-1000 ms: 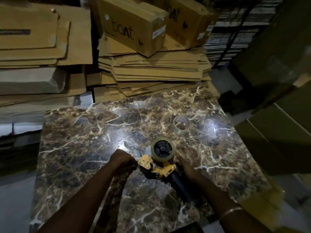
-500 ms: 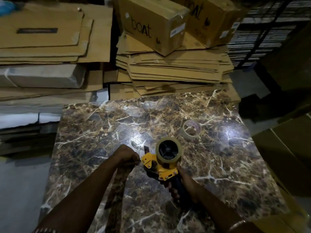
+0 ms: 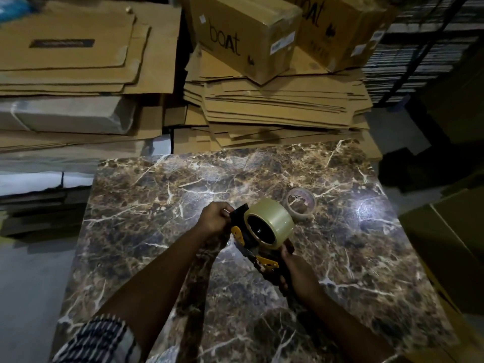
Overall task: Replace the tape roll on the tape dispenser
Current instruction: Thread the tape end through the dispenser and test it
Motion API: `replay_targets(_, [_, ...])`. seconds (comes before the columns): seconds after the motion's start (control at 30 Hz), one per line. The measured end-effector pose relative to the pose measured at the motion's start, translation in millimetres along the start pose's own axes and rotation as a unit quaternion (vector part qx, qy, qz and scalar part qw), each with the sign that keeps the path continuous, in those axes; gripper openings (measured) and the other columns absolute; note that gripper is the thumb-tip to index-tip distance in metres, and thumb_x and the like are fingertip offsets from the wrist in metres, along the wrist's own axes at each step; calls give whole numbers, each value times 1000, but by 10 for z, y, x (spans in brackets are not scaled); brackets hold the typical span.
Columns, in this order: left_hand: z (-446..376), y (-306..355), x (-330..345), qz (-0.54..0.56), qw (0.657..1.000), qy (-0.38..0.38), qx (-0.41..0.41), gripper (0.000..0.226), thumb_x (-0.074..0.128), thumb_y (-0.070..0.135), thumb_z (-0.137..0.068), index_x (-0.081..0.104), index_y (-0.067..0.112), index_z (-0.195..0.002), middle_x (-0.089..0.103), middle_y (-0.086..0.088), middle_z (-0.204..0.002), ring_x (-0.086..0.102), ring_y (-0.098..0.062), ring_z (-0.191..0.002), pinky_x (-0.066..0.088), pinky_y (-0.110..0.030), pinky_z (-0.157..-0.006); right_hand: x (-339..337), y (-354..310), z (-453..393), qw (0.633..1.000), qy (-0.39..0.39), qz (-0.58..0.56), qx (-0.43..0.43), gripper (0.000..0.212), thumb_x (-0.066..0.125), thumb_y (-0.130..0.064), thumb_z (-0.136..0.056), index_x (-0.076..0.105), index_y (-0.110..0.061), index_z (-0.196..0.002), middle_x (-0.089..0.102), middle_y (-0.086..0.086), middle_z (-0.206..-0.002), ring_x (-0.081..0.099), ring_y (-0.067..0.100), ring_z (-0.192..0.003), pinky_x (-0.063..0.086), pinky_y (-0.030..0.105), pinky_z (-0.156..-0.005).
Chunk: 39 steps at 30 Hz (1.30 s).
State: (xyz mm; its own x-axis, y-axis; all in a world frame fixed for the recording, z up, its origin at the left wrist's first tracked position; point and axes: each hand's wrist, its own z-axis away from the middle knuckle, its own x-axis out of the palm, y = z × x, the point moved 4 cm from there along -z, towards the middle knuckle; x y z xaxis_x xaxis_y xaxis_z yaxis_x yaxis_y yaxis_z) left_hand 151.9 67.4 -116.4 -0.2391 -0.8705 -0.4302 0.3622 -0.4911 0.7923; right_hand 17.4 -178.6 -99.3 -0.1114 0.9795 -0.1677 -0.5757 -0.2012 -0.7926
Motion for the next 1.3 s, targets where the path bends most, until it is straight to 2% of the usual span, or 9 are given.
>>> replay_targets(0.17, [57, 266, 266, -61, 996, 35, 64, 29, 59, 3, -72, 57, 26, -53, 55, 10, -54, 48, 4, -54, 39, -20, -58, -129, 13, 11, 999, 34, 19, 11, 83, 37, -90, -75, 57, -11, -61, 53, 11, -54, 49, 22, -49, 36, 36, -55])
replay_targets(0.33, [40, 198, 339, -122, 985, 29, 118, 17, 63, 7, -74, 68, 19, -63, 71, -6, -65, 66, -21, -65, 44, -25, -61, -161, -4, -26, 998, 27, 52, 13, 77, 34, -79, -85, 56, -12, -55, 53, 9, -50, 51, 20, -47, 39, 34, -56])
replay_targets(0.43, [112, 193, 377, -95, 981, 70, 152, 14, 60, 7, -69, 74, 8, -70, 72, -9, -69, 65, -22, -66, 49, -29, -62, -140, -17, -18, 999, 24, 39, 20, 71, 35, -73, -88, 55, -14, -55, 52, 5, -49, 47, 18, -45, 36, 30, -53])
replay_targets(0.6, [179, 108, 430, -124, 964, 154, 179, 18, 61, 10, -66, 75, 17, -75, 70, -1, -69, 62, -19, -63, 43, -25, -55, -155, -19, -30, 999, 14, 42, 17, 70, 34, -75, -88, 57, -16, -58, 53, 4, -51, 47, 17, -44, 36, 26, -49])
replay_targets(0.7, [153, 36, 431, -120, 956, 188, 190, 21, 66, 15, -69, 79, 20, -85, 72, -1, -86, 65, -23, -79, 47, -26, -69, -175, 9, -56, 998, 13, 51, 17, 72, 33, -76, -89, 57, -17, -56, 53, 4, -50, 49, 18, -45, 39, 29, -52])
replay_targets(0.87, [27, -73, 268, -210, 953, 199, 94, 54, 61, 72, -64, 72, 44, -110, 52, 3, -122, 43, -30, -111, 43, -41, -89, -188, 62, -73, 998, 18, 62, 17, 76, 33, -77, -89, 56, -12, -56, 53, 5, -48, 51, 18, -44, 40, 30, -54])
replay_targets(1.0, [-24, -70, 182, -236, 962, 136, 22, 72, 64, 82, -58, 52, 61, -127, 12, 9, -164, 10, -29, -147, 16, -61, -111, -200, 46, -77, 997, 13, 71, 10, 75, 36, -75, -88, 58, -9, -58, 54, 6, -48, 53, 19, -45, 41, 29, -54])
replay_targets(1.2, [-21, -28, 180, -246, 962, 114, 27, 80, 58, 88, -57, 48, 61, -131, 1, 7, -167, -4, -28, -152, 4, -65, -112, -241, 10, -116, 991, -21, 130, 9, 73, 37, -71, -94, 68, -12, -65, 65, 5, -56, 63, 21, -53, 48, 33, -62])
replay_targets(1.3, [-25, -40, 170, -247, 962, 109, 35, 89, 52, 94, -50, 47, 61, -132, 2, 8, -167, -4, -28, -153, 5, -66, -111, -271, 81, 12, 989, -45, 141, 12, 67, 36, -76, -89, 78, -24, -94, 78, -1, -81, 73, 11, -73, 53, 28, -72])
